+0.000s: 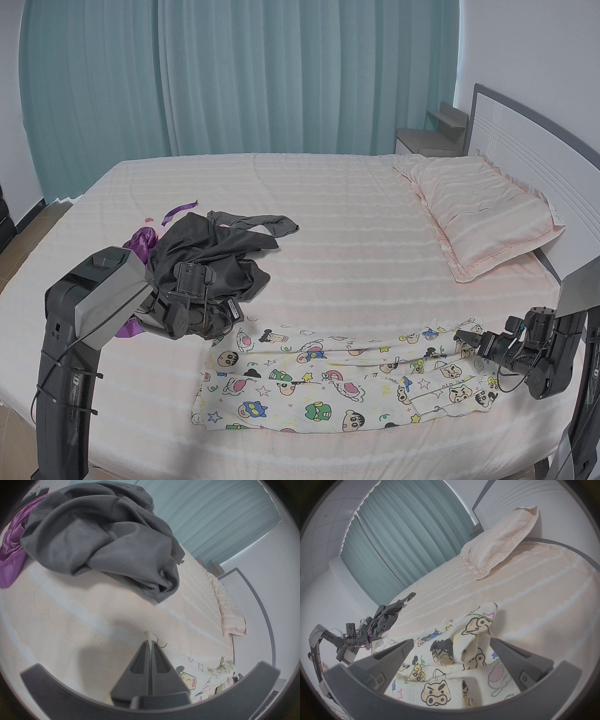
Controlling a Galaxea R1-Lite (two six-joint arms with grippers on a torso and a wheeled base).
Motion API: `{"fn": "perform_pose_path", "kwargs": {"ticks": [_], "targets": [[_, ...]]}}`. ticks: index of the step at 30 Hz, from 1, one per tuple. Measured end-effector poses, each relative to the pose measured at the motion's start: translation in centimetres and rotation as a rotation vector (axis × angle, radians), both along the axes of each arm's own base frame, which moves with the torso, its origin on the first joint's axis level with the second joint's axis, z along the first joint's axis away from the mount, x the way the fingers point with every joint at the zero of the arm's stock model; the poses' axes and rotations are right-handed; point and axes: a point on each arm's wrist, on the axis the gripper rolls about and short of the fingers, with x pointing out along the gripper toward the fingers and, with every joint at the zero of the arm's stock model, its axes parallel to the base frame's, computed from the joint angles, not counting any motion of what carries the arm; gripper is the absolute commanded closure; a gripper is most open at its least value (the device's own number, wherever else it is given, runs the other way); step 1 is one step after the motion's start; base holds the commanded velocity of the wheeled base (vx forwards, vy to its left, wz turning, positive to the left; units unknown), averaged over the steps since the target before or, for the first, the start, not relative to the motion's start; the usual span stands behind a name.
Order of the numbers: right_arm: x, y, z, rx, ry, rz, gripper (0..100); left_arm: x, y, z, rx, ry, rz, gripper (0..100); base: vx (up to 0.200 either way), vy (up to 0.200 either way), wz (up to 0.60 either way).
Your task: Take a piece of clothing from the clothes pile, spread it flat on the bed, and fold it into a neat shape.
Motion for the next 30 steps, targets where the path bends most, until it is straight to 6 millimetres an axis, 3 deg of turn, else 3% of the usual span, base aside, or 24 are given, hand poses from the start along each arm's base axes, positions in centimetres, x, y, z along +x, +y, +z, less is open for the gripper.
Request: {"fn": "perform_pose_path", "kwargs": {"ticks": [20,30], "targets": [[0.1,0.0,0.0,0.0,-0.002,-0.001,0,-0.2,0.8,3.7,-0.025,-0.115,0.019,100,0.0,0.0,0.0],[0.2,0.1,0.0,0.012,-0.003,-0.003,0,-1.4,1.0,4.0,-0.038,-0.17,0.017,100,0.0,0.0,0.0]]}}
